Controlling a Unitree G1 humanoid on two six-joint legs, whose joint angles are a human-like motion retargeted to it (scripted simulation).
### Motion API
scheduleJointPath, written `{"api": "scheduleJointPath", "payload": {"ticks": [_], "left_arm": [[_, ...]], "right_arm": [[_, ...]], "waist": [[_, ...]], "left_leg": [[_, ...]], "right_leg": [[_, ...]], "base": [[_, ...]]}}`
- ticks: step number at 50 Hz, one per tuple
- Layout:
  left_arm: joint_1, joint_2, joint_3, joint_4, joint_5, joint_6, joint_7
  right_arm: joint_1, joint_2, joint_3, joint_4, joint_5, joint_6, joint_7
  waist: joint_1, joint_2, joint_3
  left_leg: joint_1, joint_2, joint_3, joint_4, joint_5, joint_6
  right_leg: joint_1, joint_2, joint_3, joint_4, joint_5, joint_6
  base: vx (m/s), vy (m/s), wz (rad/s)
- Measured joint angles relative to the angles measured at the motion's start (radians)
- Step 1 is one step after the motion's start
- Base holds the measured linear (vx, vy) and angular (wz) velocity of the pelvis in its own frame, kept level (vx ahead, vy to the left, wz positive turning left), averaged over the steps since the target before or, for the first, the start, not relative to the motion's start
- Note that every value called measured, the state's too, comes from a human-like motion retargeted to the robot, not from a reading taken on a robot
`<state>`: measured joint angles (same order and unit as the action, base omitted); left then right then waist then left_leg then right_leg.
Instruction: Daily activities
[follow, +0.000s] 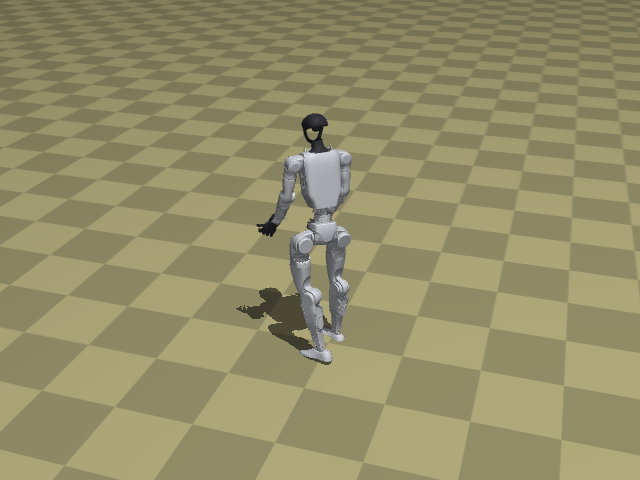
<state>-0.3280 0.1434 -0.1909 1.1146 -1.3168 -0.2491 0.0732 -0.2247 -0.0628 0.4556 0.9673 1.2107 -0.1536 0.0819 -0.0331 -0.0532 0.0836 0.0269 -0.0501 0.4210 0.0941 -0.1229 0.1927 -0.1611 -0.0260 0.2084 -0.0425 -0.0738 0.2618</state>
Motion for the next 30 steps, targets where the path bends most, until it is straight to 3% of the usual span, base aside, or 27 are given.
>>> {"api": "scheduleJointPath", "payload": {"ticks": [18,30], "left_arm": [[-0.118,0.017,0.004,0.233,0.016,0.008,-0.076],[-0.152,0.021,-0.02,0.351,0.131,0.004,-0.088]], "right_arm": [[-0.159,0.04,-0.087,0.218,0.015,-0.039,0.01],[-0.255,0.045,-0.153,0.312,-0.004,-0.068,0.012]], "waist": [[-0.02,0.002,0.082],[-0.033,0.013,0.133]], "left_leg": [[0.005,-0.013,0.054,-0.003,0.03,0.027],[0.011,-0.022,0.096,0.001,0.059,0.049]], "right_leg": [[-0.027,0.028,0.019,0.003,0.028,0.0],[-0.048,0.052,0.026,0.015,0.048,0.0]], "base": [[0.01,0.01,-0.25],[0.0,0.0,-0.31]]}}
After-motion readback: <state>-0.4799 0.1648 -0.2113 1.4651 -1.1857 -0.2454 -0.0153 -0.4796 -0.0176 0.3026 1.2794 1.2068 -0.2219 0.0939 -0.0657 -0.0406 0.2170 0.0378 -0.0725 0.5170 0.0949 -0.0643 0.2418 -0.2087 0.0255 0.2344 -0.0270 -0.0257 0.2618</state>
